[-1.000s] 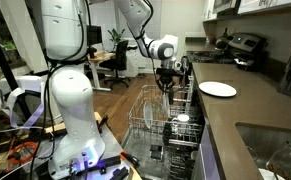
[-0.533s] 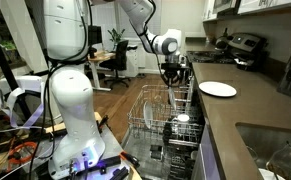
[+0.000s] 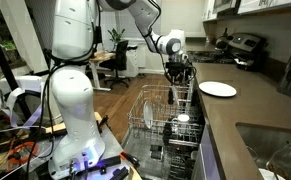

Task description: Move the front plate in the dishwasher to the front left corner of the dishwasher

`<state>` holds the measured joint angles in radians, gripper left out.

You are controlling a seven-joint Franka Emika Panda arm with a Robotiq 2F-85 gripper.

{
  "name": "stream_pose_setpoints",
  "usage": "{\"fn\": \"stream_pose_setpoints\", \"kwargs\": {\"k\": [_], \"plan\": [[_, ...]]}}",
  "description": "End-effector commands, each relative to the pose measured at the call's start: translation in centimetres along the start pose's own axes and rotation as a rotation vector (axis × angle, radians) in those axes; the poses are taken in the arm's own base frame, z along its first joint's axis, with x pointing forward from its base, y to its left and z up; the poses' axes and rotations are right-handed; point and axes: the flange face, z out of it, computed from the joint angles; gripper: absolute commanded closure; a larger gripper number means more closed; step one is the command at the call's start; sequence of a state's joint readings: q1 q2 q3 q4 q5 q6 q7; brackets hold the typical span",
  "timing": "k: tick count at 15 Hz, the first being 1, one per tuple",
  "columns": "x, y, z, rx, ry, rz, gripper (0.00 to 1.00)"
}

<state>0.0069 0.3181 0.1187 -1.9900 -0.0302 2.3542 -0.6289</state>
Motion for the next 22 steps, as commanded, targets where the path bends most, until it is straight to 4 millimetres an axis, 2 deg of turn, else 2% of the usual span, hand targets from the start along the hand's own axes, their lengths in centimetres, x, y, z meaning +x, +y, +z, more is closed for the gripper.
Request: {"fn": "stream_pose_setpoints", "kwargs": {"k": [1,6,11,22], "plan": [[2.6,1.4,0.0,-0.022,0.018,-0.049,0.93],[5.5,2.5,1.3,-0.033,0.031,-0.076,0.93],[7.5,3.8,3.8,-0.015,0.044,-0.058,0.93],[8.8,5.6,8.0,0.017,0.05,-0.019,0.93]]}}
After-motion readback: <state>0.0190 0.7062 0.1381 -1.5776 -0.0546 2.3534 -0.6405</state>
